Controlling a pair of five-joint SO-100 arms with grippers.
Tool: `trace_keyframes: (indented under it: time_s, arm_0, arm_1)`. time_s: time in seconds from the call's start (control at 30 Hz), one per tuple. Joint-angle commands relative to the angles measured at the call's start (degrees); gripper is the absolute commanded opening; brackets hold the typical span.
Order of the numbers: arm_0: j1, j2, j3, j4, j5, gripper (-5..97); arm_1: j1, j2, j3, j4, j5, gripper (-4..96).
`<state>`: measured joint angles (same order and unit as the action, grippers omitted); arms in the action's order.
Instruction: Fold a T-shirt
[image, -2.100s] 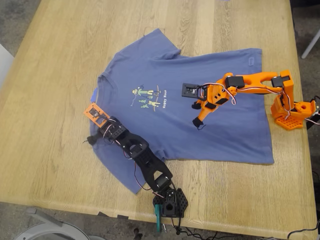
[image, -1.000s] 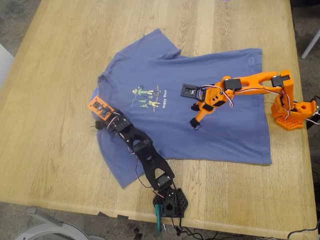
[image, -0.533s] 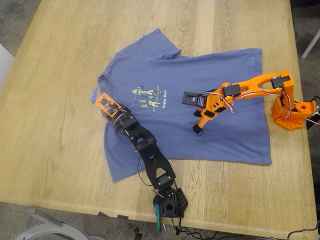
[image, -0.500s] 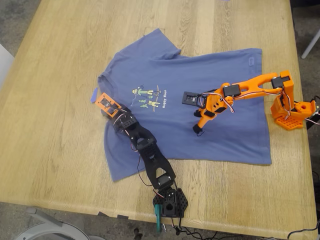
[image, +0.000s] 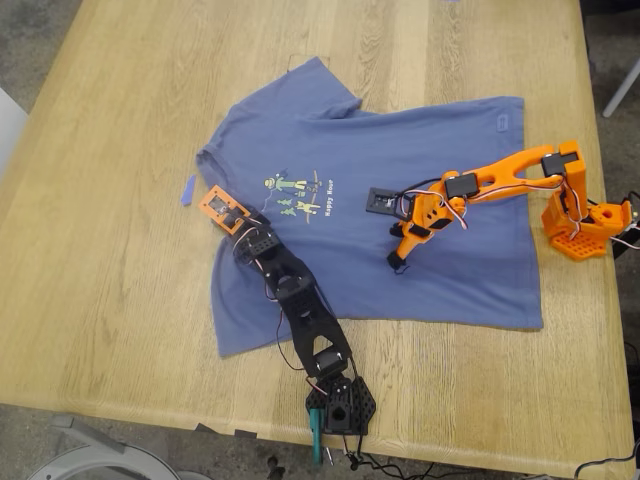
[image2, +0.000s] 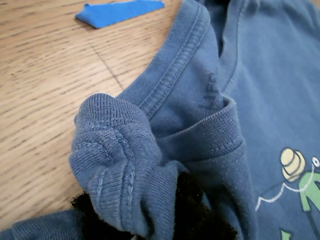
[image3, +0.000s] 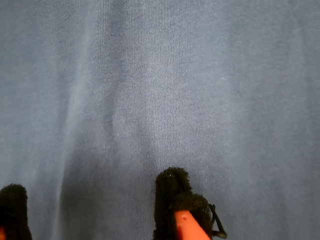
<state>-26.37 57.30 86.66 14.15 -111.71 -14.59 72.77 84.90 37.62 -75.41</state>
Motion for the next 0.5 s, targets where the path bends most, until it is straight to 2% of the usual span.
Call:
trace_keyframes:
  time_s: [0.0,0.17,0.47]
  arm_0:
    - [3.78,4.13,2.29,0.35,-0.79,0]
    - [3.96,8.35,6.50,0.35,-0.79,0]
    - [3.78,16.79,16.26,0.09,-0.44,0]
  arm_1:
    - [0.00,-0.09,-0.18,-2.29,0.62,36.0]
    - [-1.85,-3.16,1.58,-11.60,3.43,35.8]
    - [-7.65,-8.35,-1.49,-12.22,6.06,34.8]
